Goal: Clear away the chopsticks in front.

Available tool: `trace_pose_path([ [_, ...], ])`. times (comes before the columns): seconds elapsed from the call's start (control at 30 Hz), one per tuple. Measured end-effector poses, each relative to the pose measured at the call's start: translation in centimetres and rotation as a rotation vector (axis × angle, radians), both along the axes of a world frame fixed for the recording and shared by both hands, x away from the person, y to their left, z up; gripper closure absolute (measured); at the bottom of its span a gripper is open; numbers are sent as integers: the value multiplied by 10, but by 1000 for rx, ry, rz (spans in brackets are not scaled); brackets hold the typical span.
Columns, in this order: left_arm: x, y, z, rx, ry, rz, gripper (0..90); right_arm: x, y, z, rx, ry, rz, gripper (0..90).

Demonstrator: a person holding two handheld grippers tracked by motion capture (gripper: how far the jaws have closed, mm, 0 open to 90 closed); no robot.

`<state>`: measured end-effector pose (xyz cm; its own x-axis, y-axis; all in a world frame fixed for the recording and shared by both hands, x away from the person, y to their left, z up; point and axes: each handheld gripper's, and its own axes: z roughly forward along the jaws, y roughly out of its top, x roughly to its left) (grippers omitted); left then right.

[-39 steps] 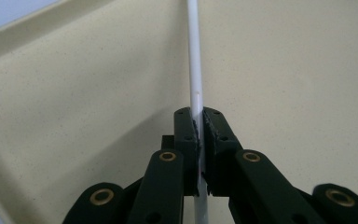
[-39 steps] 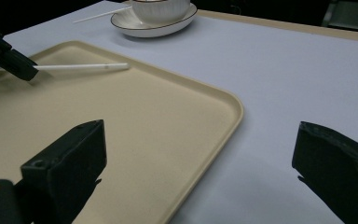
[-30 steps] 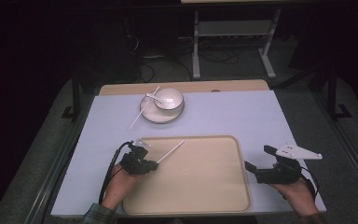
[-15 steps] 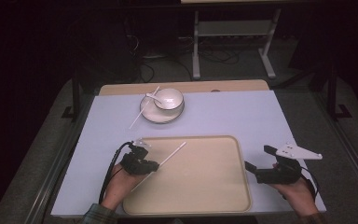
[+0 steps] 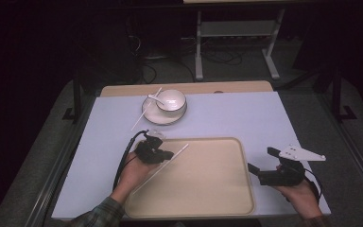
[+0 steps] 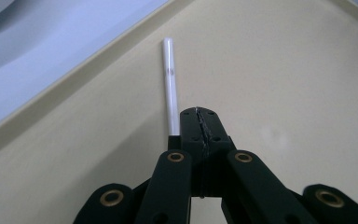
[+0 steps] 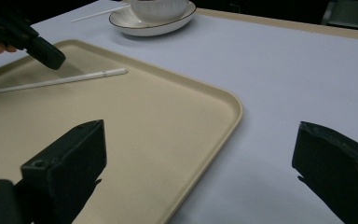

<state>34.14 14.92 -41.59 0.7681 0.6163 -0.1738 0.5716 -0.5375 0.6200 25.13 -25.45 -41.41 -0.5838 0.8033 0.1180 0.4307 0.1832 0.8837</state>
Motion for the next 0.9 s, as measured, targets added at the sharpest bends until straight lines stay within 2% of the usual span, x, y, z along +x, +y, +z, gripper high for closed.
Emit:
trace_pose_path([
  [0.17, 13, -20, -6, 15, -15, -23, 898, 0, 0, 0, -2, 0, 0, 23],
  [0.37, 22, -32, -15, 47, -18, -27, 897, 0, -1, 0, -3, -2, -2, 23],
  [0.6, 24, -25, -16, 80, -38, -3, 897, -1, -2, 0, -4, -2, -2, 23],
  [0.9, 25, -14, -16, 66, -28, 24, 898, -2, -1, 0, -3, -4, 2, 23],
])
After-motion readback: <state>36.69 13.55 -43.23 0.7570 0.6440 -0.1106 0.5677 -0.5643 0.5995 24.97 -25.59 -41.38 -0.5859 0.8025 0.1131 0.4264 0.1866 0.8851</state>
